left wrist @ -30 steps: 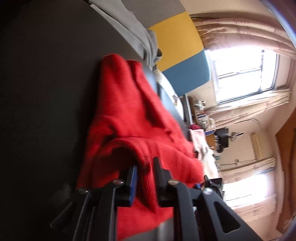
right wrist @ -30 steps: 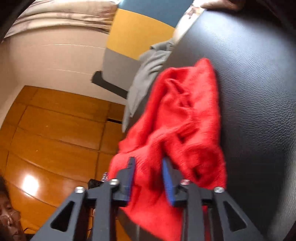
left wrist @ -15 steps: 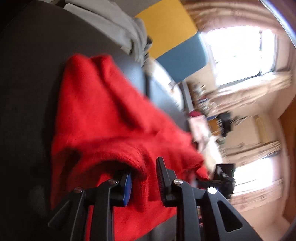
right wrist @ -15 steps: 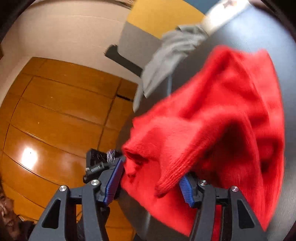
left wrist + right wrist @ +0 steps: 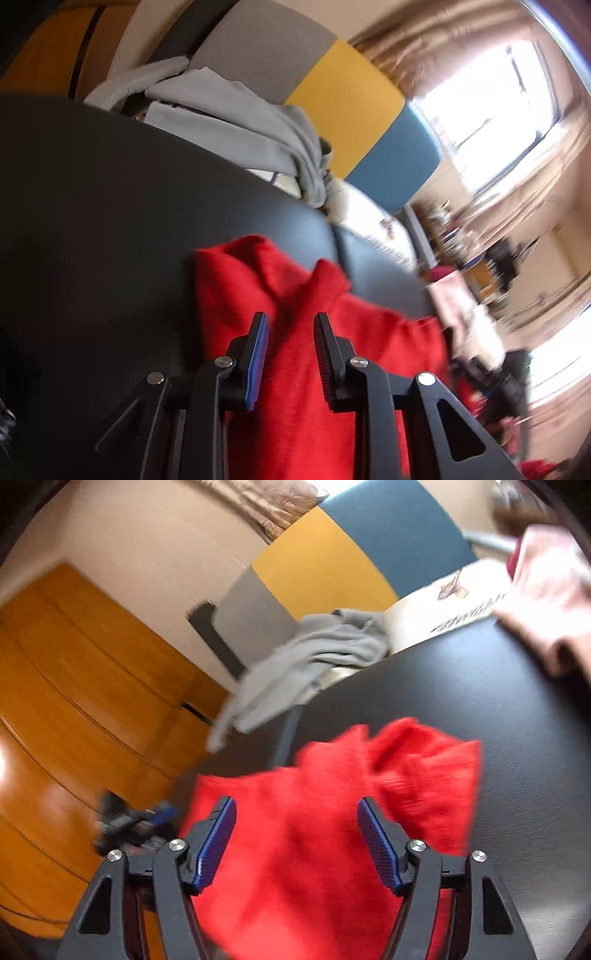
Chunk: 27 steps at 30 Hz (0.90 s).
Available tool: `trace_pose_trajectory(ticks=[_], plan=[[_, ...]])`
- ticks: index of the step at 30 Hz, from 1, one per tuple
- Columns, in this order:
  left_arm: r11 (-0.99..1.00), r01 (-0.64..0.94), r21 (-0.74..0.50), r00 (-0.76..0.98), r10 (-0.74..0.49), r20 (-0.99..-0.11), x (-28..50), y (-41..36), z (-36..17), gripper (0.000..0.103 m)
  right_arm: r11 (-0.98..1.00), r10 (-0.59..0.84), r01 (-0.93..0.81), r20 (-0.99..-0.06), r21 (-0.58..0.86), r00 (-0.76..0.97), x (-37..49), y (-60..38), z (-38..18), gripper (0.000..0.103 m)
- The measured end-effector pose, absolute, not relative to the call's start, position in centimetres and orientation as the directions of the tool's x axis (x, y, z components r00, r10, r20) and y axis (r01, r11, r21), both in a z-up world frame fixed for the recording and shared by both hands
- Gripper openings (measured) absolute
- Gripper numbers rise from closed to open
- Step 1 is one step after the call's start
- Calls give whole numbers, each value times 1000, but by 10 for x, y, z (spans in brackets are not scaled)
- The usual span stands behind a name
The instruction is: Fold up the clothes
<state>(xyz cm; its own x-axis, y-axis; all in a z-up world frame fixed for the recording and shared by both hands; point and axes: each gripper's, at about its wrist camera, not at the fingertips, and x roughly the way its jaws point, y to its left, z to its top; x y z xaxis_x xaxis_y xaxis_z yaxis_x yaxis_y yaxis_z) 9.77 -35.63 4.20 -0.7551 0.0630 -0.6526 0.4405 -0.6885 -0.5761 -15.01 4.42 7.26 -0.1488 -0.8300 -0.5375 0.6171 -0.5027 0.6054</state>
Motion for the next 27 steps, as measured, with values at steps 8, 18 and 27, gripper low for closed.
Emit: trace_pose_trajectory(ticks=[8,18,27], plan=[[-828,371,-419,-706,41,-707,62,-335,36,30,-578,-717,686,-676,442,-170,-171,11,60,48],[-886,328,-328,-711,-3,-704,64,-313,43,7,-609,-576,787,-739,103,-349,-134,-5,73,8],[-815,486,-315,-639,-84,-765,62,-345,23,7,-678,-540,730,-730,83,-419,-158,-1,81,8]])
